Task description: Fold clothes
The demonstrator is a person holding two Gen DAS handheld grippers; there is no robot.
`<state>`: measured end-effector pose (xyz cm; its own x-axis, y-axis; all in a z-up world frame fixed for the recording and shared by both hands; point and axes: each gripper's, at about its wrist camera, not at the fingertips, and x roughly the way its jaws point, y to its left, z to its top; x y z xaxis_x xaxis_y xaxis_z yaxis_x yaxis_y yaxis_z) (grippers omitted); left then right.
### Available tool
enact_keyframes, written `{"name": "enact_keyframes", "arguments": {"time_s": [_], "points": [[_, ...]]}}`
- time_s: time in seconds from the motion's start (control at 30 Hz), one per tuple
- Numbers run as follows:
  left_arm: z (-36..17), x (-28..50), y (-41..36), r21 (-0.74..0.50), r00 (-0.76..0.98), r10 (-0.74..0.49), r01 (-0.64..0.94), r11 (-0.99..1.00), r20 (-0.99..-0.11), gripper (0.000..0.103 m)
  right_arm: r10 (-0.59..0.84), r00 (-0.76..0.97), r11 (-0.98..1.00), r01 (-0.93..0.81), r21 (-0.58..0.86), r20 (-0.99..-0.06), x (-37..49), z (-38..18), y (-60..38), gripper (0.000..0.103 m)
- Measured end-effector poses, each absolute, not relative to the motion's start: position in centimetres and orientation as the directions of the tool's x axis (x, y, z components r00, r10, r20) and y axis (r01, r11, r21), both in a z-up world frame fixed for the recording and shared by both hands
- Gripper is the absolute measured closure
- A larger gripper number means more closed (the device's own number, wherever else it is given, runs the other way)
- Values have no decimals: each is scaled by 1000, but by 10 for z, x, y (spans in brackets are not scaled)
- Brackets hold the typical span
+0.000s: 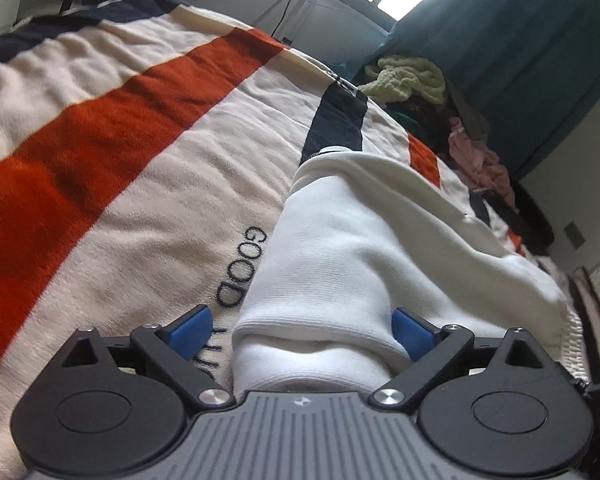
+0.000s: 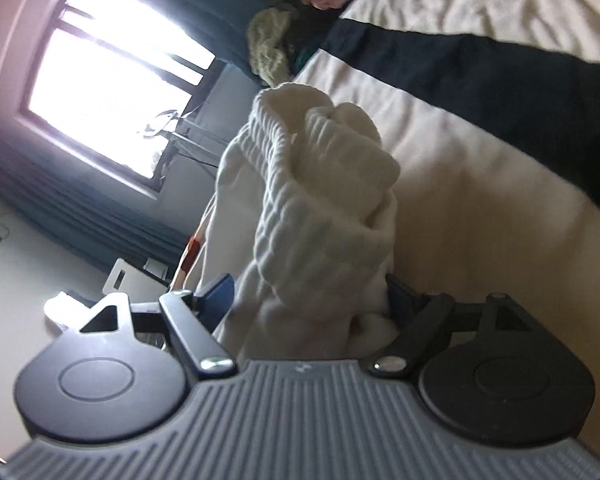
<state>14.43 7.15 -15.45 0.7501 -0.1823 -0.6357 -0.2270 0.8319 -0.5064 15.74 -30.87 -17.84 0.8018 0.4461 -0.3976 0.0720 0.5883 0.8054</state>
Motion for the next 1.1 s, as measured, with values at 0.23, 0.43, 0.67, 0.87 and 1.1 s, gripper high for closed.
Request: {"name": "enact_keyframes", "arguments": {"time_s": [0.23, 0.43, 0.67, 0.87, 1.1], "points": [[-155, 151, 65, -502, 743, -226, -169, 848, -630, 26, 396, 751, 678, 150, 720, -529, 167, -188, -299, 49], [-140, 151, 80, -584, 760, -286, -148, 798, -584, 62, 360, 812, 669, 119, 734, -460, 145, -162, -297, 70], [-102, 151, 76, -713, 778, -404, -78, 697, -480, 69, 328, 860, 635, 105, 765, -391, 132, -113, -313, 73], [-71, 195, 32, -791, 768, -489, -38, 611, -414, 70, 265, 915, 588, 96, 803, -304, 155, -72, -359, 73], [-39, 302, -61, -780, 747, -543, 53, 623, -383, 70, 134, 972, 550, 90, 830, -194, 210, -55, -431, 73]]}}
